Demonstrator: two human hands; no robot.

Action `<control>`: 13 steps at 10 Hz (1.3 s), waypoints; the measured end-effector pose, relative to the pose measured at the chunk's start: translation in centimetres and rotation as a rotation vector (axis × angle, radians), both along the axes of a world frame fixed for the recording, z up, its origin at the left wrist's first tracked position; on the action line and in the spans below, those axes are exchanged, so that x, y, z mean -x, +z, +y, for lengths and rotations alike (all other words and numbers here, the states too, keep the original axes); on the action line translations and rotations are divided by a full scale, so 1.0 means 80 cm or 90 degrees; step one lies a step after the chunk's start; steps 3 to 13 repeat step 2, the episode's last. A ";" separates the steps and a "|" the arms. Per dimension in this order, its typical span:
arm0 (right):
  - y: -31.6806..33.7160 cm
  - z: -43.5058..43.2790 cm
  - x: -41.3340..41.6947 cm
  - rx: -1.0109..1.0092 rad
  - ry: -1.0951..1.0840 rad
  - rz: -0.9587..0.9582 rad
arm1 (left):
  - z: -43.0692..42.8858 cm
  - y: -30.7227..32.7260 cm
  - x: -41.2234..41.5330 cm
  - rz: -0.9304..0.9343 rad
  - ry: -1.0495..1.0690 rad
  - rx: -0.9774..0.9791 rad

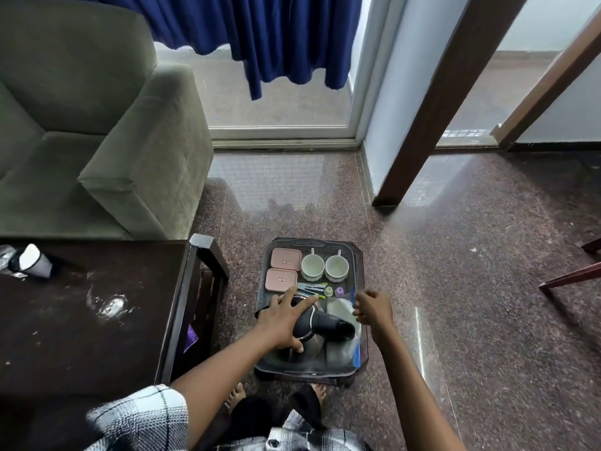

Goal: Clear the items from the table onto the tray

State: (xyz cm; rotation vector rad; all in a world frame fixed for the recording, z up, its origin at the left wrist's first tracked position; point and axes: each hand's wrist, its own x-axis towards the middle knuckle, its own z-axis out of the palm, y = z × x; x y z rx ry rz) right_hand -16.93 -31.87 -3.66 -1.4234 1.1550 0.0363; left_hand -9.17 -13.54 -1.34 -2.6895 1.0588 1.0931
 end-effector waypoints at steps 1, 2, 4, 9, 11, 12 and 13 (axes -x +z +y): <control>0.024 0.029 -0.030 0.041 0.074 -0.035 | 0.013 0.006 0.008 0.014 0.044 0.060; 0.036 0.069 -0.053 0.089 0.151 -0.042 | 0.039 0.010 0.011 0.034 0.142 0.190; 0.036 0.069 -0.053 0.089 0.151 -0.042 | 0.039 0.010 0.011 0.034 0.142 0.190; 0.036 0.069 -0.053 0.089 0.151 -0.042 | 0.039 0.010 0.011 0.034 0.142 0.190; 0.036 0.069 -0.053 0.089 0.151 -0.042 | 0.039 0.010 0.011 0.034 0.142 0.190; 0.036 0.069 -0.053 0.089 0.151 -0.042 | 0.039 0.010 0.011 0.034 0.142 0.190; 0.036 0.069 -0.053 0.089 0.151 -0.042 | 0.039 0.010 0.011 0.034 0.142 0.190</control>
